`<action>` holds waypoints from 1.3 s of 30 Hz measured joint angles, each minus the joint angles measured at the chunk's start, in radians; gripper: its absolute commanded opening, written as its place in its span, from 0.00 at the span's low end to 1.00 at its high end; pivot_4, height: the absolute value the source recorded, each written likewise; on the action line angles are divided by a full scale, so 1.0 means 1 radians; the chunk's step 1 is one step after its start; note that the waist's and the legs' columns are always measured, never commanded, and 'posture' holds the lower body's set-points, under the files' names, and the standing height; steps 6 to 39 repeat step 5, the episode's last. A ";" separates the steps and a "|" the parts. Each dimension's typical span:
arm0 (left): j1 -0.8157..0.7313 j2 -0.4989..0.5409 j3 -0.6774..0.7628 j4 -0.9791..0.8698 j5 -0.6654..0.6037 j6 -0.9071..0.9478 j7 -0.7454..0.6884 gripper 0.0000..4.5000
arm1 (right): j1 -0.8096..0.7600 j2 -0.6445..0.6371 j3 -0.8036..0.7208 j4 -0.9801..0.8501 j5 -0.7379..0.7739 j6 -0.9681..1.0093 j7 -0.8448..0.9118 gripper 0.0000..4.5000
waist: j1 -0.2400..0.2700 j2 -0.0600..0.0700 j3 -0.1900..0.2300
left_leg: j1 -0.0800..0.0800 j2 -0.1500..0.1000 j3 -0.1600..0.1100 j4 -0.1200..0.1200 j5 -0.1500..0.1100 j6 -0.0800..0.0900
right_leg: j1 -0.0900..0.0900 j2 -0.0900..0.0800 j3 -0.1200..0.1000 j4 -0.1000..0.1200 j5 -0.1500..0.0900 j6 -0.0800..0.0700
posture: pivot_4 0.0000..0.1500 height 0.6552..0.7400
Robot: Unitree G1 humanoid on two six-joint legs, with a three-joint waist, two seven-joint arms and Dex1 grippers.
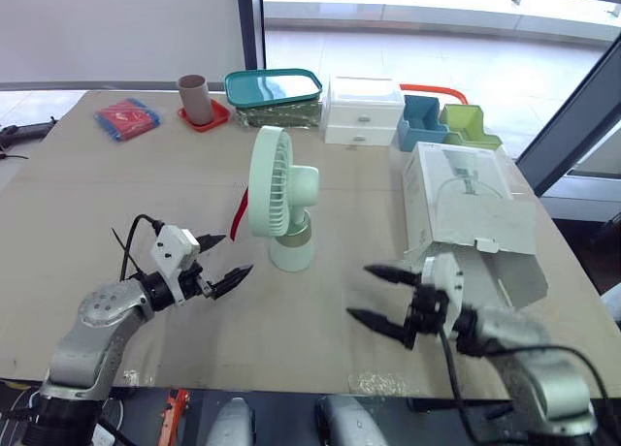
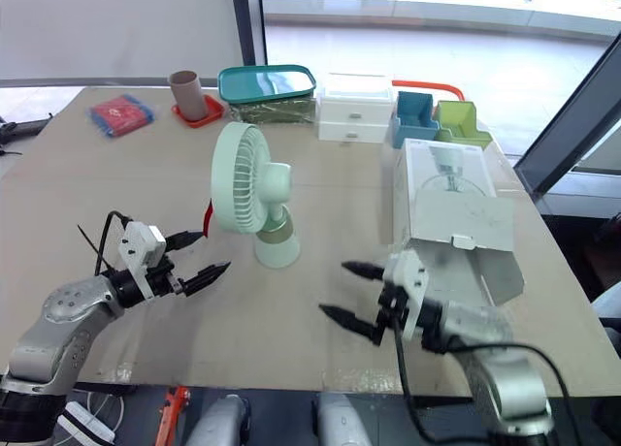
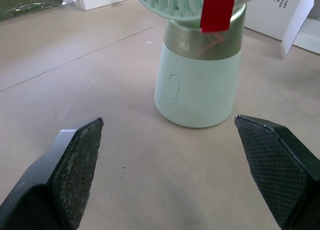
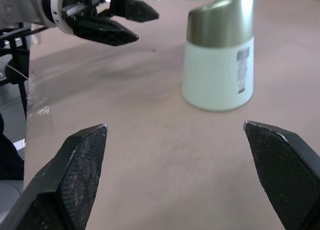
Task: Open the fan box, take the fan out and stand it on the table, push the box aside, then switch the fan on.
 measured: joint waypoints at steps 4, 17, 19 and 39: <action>0.032 -0.015 -0.013 0.021 0.044 -0.020 0.019 1.00 | 0.146 0.057 0.017 -0.031 -0.068 -0.136 -0.068 1.00 | 0.000 0.000 0.000 | 0.002 0.000 0.004 0.000 0.001 -0.001 | 0.001 0.000 0.003 0.000 -0.003 0.007 | 1.00 1.00; 0.048 -0.021 -0.027 0.034 0.060 -0.033 0.021 1.00 | 0.163 0.073 0.018 -0.022 -0.089 -0.182 -0.084 1.00 | 0.000 0.000 0.000 | 0.003 0.000 0.004 0.000 0.001 -0.001 | 0.001 0.000 0.003 0.000 -0.003 0.007 | 1.00 1.00; 0.048 -0.021 -0.027 0.034 0.060 -0.033 0.021 1.00 | 0.163 0.073 0.018 -0.022 -0.089 -0.182 -0.084 1.00 | 0.000 0.000 0.000 | 0.003 0.000 0.004 0.000 0.001 -0.001 | 0.001 0.000 0.003 0.000 -0.003 0.007 | 1.00 1.00; 0.048 -0.021 -0.027 0.034 0.060 -0.033 0.021 1.00 | 0.163 0.073 0.018 -0.022 -0.089 -0.182 -0.084 1.00 | 0.000 0.000 0.000 | 0.003 0.000 0.004 0.000 0.001 -0.001 | 0.001 0.000 0.003 0.000 -0.003 0.007 | 1.00 1.00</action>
